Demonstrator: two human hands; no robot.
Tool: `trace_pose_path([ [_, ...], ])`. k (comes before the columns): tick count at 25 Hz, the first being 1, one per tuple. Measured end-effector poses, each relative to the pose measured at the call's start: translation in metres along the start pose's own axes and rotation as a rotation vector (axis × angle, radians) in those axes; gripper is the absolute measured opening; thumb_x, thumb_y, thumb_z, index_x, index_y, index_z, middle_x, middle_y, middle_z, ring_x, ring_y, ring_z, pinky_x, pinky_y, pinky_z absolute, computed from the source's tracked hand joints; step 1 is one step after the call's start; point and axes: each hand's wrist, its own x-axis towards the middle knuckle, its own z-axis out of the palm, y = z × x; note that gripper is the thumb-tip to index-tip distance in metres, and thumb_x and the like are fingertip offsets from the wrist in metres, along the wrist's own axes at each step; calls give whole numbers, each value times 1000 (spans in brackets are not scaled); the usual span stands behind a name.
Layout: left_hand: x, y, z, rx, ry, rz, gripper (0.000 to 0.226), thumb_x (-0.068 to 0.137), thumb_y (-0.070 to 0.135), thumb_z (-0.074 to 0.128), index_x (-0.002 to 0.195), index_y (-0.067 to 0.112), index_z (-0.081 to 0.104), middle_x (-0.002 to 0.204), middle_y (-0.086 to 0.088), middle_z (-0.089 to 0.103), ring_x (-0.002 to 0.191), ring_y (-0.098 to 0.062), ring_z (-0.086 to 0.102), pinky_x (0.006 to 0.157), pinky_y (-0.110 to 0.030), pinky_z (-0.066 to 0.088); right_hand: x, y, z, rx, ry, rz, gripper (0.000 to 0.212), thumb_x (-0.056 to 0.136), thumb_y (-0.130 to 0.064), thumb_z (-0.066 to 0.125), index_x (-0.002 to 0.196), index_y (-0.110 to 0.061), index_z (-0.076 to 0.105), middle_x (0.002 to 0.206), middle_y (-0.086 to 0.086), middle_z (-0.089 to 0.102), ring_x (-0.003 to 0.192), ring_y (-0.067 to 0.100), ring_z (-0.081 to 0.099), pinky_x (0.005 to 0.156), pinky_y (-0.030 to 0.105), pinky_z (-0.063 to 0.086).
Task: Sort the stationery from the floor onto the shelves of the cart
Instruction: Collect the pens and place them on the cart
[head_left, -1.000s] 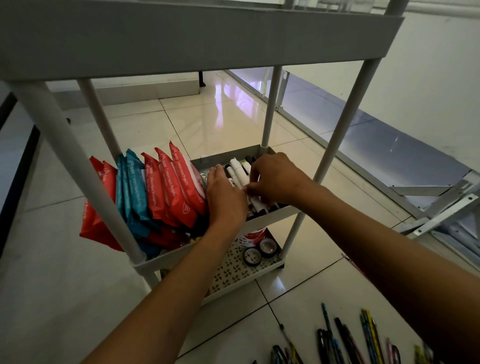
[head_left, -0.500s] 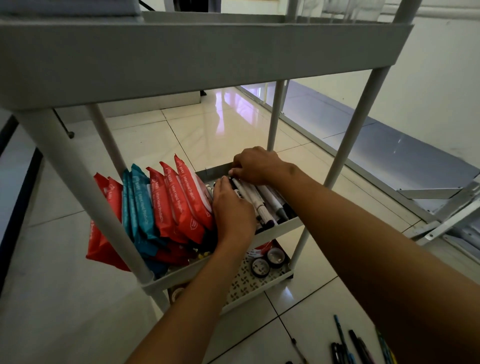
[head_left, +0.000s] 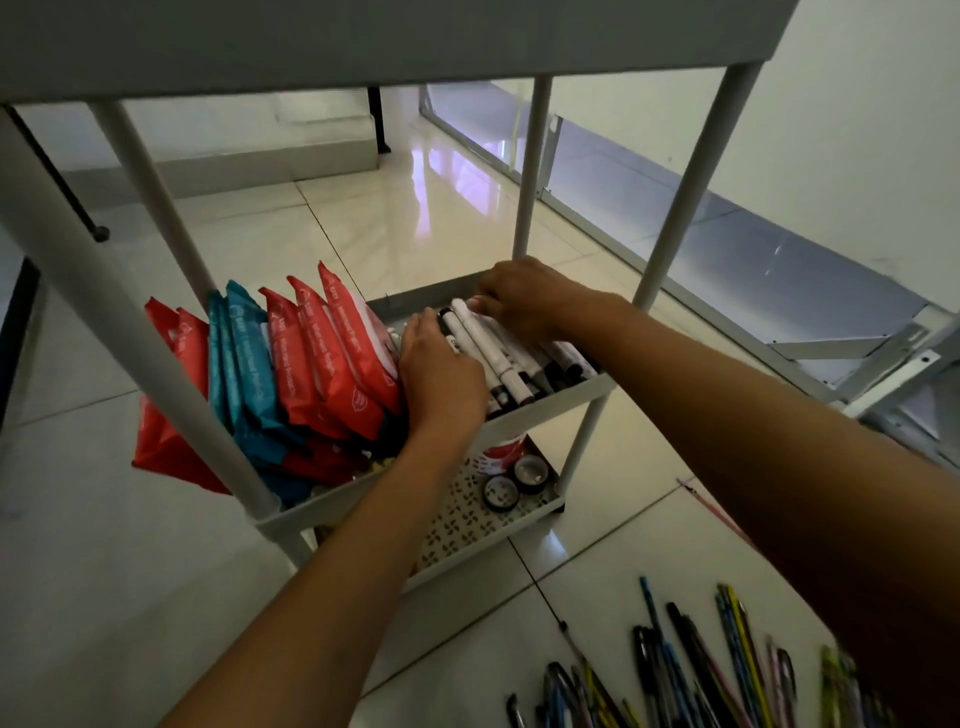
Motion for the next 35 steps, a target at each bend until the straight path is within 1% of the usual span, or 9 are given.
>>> trace_pose_path([
  [6,-6,10,-2,97,77,119,55,92,-4,44,145,8,35,150,-10,36,139,-21,33,113,-24,28,-51,-4,-7,221,309,27,33,97,-30,51,121,-10,60,121,10,57,111,22,55,87,23,38],
  [8,-23,20,-7,86,95,320,45,94,0,46,138,9,45,140,-5,48,124,-7,45,97,-1,28,-90,-10,-7,394,489,83,26,95,-25,54,115,-12,64,111,5,64,101,15,60,81,17,43],
  [10,-52,23,-10,27,34,514,33,95,5,48,127,12,55,123,2,56,101,7,50,82,4,35,-139,-17,8,656,581,140,17,95,-22,55,106,-15,66,99,-3,67,89,7,63,76,14,49],
  [14,-126,-48,-6,48,-207,383,14,96,19,51,107,24,60,100,11,60,88,1,58,71,-10,49,-221,-26,81,951,335,286,12,92,-22,59,101,-19,67,90,-7,67,76,1,63,59,10,46],
  [19,-219,-205,17,403,-420,-106,13,92,26,59,103,20,63,101,-1,67,82,-10,59,72,-22,43,-281,-46,207,809,-104,358,17,91,-22,60,105,-17,69,95,-2,68,75,4,60,66,13,47],
  [21,-240,-237,27,552,-440,-183,25,92,35,58,105,15,62,101,-3,66,84,-14,59,70,-23,41,-290,-57,247,704,-209,324,19,91,-22,58,105,-15,69,101,3,69,86,14,64,78,26,52],
  [25,-258,-254,39,709,-428,-199,37,91,48,54,89,11,60,91,-7,64,82,-24,62,67,-31,49,-286,-78,290,435,-230,247,26,92,-31,54,101,-11,70,110,13,63,99,30,62,78,33,48],
  [31,-258,-250,44,643,-394,-232,32,86,31,56,66,7,64,66,-5,62,63,-21,58,58,-31,47,-287,-96,305,301,-186,313,30,92,-34,56,108,-9,62,121,11,53,106,32,57,68,32,34],
  [35,-255,-250,40,528,-358,-310,25,88,30,55,75,11,64,69,0,63,69,-17,58,57,-26,39,-286,-96,305,326,-195,359,29,90,-35,59,101,-9,64,115,11,58,101,30,60,65,30,36],
])
